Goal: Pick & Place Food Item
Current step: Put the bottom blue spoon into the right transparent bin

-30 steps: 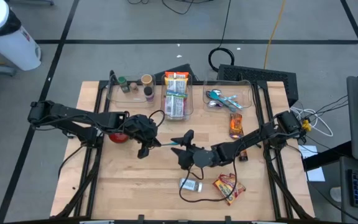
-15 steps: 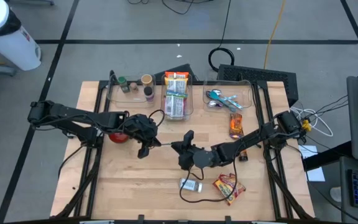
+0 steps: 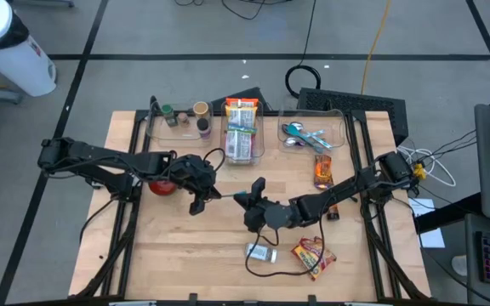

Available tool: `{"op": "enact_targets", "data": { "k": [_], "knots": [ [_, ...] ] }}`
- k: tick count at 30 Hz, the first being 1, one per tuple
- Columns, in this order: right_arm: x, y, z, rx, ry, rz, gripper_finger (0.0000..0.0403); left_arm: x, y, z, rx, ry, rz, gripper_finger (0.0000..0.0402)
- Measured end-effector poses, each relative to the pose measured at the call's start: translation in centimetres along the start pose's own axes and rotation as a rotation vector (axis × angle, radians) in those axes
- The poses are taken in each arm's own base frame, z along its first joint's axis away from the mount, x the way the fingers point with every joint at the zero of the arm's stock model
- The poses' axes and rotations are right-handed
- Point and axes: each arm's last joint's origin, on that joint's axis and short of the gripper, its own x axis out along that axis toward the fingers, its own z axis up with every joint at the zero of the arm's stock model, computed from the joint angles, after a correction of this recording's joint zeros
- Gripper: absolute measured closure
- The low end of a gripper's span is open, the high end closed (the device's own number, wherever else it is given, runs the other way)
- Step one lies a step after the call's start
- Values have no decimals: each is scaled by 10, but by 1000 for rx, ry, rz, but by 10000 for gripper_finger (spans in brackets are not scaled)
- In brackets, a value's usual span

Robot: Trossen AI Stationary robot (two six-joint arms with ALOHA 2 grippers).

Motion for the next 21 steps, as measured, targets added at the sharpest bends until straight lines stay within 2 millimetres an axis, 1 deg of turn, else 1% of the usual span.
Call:
{"op": "enact_targets", "data": {
  "k": [6,16,19,21],
  "knots": [
    [0,0,0,1,-2,0,362,-1,3,1,-7,-3,8,397],
    [0,2,-2,-22,17,8,271,-1,3,0,-8,-2,8,396],
    [0,2,-4,-41,54,-9,253,-1,3,0,-8,-3,8,397],
    [0,2,-6,-52,75,-18,248,-1,3,0,-8,-3,8,397]
  ]
}}
